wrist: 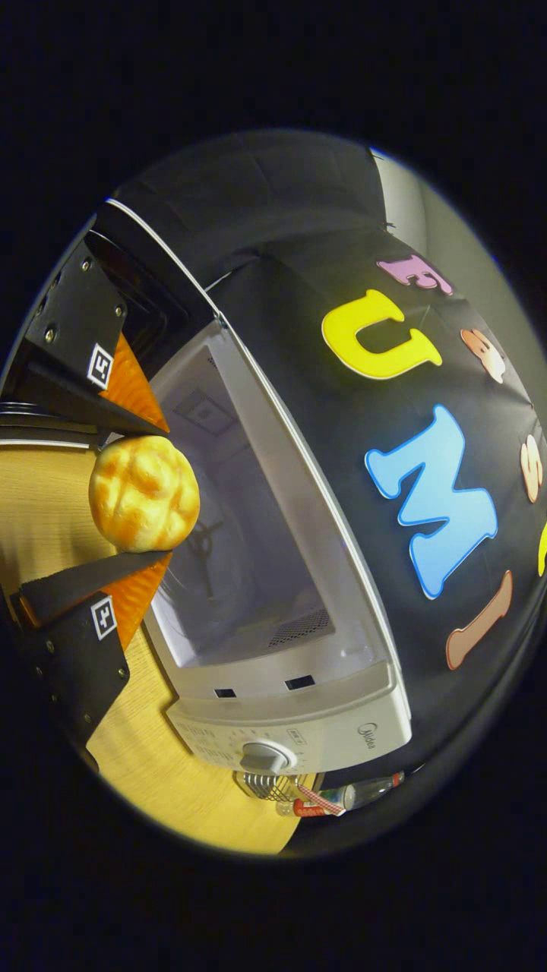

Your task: Open the microwave, put the food inside, and close the microwave door.

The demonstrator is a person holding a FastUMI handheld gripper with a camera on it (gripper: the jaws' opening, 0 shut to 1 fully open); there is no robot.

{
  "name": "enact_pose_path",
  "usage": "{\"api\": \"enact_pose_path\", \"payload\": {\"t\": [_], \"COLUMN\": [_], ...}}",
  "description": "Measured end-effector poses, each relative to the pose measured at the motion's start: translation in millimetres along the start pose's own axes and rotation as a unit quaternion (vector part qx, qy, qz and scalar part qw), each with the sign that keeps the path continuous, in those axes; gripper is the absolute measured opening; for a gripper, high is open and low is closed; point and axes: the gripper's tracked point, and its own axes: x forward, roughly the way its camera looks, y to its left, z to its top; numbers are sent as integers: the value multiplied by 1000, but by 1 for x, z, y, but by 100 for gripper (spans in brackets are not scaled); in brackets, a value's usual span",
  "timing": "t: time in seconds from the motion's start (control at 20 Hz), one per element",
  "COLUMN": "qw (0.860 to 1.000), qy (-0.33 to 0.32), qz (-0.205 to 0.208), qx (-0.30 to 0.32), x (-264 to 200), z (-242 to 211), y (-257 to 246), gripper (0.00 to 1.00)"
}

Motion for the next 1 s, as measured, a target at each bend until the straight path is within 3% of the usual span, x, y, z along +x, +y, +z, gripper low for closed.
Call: {"api": "enact_pose_path", "payload": {"t": [0.35,0.75,0.95,1.0], "qw": [999,994,994,994], "qy": [-23,-30,-42,-42], "qz": [-20,-67,-64,-62], "qx": [45,81,78,75], "x": [55,85,89,85], "z": [-6,-10,-8,-7], "y": [-9,-33,-29,-27], "gripper": [83,84,91,97]}}
